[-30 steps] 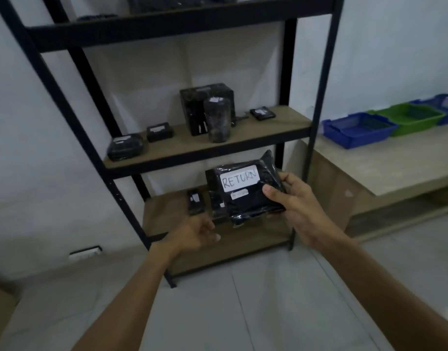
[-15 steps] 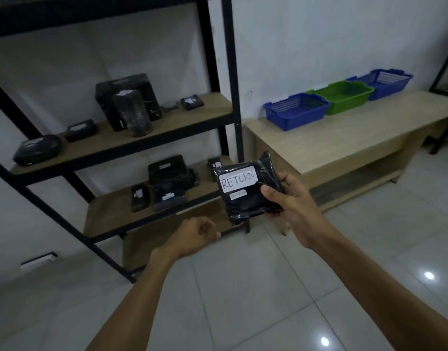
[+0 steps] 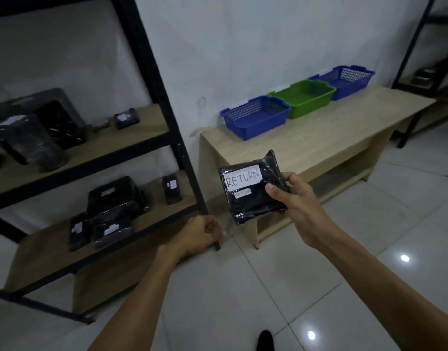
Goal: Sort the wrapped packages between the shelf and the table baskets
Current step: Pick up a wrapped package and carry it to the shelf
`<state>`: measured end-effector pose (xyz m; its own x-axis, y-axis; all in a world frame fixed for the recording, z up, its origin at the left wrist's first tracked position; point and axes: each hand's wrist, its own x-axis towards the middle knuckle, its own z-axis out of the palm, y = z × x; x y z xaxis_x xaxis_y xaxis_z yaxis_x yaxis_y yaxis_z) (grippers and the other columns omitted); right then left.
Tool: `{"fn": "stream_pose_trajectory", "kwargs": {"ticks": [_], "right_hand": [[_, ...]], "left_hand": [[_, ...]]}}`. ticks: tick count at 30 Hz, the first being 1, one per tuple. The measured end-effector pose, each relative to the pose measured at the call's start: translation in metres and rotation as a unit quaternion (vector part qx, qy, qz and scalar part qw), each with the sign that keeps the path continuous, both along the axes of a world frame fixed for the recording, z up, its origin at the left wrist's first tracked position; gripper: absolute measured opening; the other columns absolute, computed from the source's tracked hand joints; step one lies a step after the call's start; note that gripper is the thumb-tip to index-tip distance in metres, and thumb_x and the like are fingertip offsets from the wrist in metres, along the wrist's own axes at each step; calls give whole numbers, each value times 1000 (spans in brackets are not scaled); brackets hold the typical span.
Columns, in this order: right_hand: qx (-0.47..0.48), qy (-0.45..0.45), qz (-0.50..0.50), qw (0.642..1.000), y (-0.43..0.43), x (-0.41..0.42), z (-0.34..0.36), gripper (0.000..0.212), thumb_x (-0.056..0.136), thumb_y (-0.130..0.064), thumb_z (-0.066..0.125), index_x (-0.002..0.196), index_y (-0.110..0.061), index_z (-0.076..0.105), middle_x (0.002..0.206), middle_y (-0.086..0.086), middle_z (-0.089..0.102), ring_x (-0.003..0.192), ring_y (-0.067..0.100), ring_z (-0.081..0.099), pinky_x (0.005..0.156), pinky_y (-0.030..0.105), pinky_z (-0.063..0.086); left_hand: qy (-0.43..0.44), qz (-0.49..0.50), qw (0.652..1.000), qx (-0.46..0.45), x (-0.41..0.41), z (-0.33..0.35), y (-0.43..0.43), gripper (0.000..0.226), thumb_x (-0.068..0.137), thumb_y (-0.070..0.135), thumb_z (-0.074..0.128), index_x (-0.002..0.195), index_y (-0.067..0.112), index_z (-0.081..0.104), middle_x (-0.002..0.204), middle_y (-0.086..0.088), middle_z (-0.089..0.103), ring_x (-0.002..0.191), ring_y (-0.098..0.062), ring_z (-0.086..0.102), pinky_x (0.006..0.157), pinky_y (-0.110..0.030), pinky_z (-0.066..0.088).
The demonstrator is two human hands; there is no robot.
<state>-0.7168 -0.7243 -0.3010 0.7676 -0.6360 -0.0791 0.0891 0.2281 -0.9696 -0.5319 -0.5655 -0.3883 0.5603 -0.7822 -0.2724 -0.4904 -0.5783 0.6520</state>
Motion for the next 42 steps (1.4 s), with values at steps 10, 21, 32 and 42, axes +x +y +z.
{"fn": "stream_pose_trajectory", "kwargs": {"ticks": [10, 21, 32, 42], "right_hand": [[33, 24, -61, 997, -153, 87, -14, 12, 90, -13, 61, 98, -19, 54, 101, 11, 69, 88, 24, 64, 63, 30, 47], [36, 53, 2, 998, -326, 176, -37, 12, 90, -13, 61, 92, -21, 53, 84, 0, 65, 73, 15, 60, 56, 28, 42], [32, 75, 94, 992, -449, 264, -46, 12, 91, -13, 61, 97, -19, 53, 84, -2, 65, 70, 11, 60, 57, 26, 43], [35, 90, 111, 989, -520, 360, -61, 15, 90, -13, 62, 101, -19, 53, 89, -2, 65, 71, 9, 61, 55, 24, 44]], "left_hand": [[26, 5, 999, 29, 100, 4, -175, 36, 87, 36, 68, 116, 17, 60, 107, 5, 61, 102, -13, 58, 89, -27, 46], [82, 113, 990, 24, 166, -21, -315, 38, 87, 37, 69, 114, 12, 61, 96, -4, 66, 85, -14, 61, 75, -23, 48], [104, 241, 964, -29, 212, -21, -418, 29, 86, 37, 70, 103, 15, 63, 90, -1, 65, 82, -16, 63, 75, -24, 49], [86, 266, 959, -39, 306, -41, -477, 10, 84, 28, 72, 88, 22, 66, 88, -4, 68, 80, -17, 64, 82, -40, 56]]}}
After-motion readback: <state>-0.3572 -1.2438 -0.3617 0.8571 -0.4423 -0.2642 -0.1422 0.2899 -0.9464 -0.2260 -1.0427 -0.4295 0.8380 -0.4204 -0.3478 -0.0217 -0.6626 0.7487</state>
